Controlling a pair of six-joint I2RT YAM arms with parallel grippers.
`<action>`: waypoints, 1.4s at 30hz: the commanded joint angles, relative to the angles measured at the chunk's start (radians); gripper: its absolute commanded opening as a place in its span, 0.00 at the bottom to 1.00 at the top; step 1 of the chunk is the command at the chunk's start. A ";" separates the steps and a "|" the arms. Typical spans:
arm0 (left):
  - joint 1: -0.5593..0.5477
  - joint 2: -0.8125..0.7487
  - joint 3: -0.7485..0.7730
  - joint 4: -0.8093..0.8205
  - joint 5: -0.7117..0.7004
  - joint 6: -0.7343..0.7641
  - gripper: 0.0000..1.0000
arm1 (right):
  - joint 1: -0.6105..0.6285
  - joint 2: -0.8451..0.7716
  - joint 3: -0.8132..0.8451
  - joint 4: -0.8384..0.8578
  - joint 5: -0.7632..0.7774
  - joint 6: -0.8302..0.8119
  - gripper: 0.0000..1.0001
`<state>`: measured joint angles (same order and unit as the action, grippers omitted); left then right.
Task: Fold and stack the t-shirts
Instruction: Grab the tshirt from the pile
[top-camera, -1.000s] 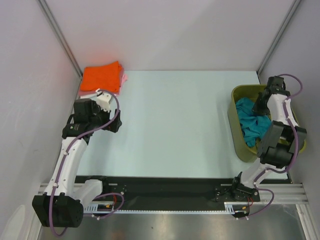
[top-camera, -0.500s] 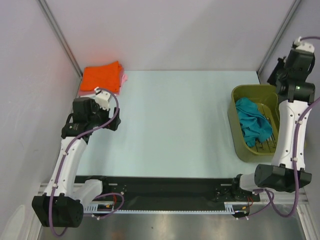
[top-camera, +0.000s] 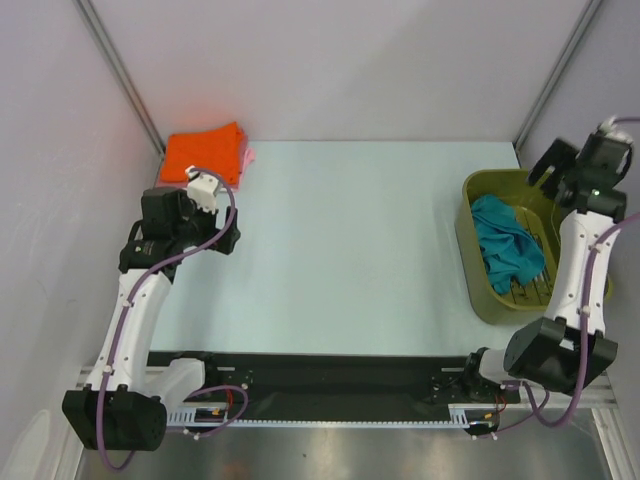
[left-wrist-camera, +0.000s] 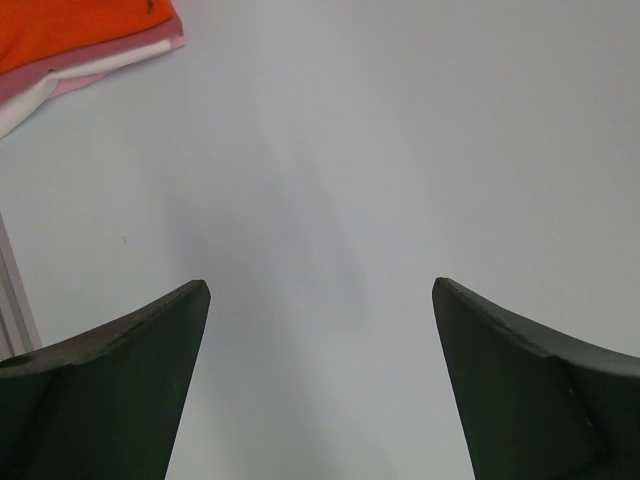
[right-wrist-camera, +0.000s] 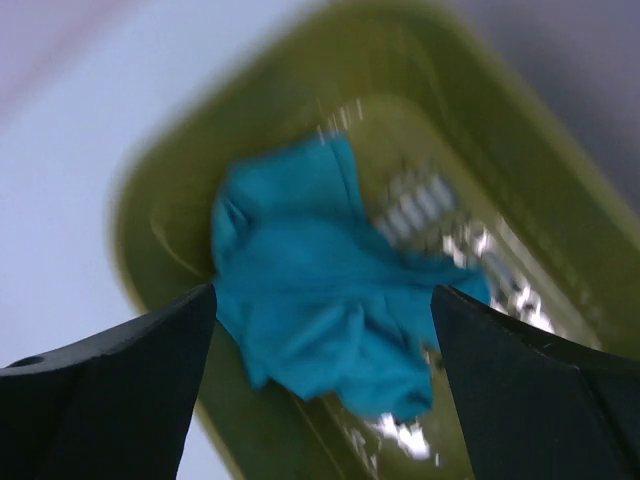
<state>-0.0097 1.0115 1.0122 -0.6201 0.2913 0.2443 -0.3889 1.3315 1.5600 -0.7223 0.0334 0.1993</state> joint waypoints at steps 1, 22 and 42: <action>0.005 -0.017 0.043 -0.010 0.012 -0.016 1.00 | -0.031 -0.012 -0.193 0.060 -0.062 0.069 0.97; 0.005 -0.022 0.009 0.006 0.043 -0.013 1.00 | -0.065 0.282 -0.325 0.136 -0.101 0.111 0.62; 0.005 0.013 0.063 0.005 0.048 -0.011 1.00 | 0.106 -0.005 0.256 0.037 0.000 -0.024 0.00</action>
<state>-0.0097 1.0168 1.0203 -0.6384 0.3187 0.2363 -0.3466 1.4067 1.6531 -0.6930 0.0013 0.2268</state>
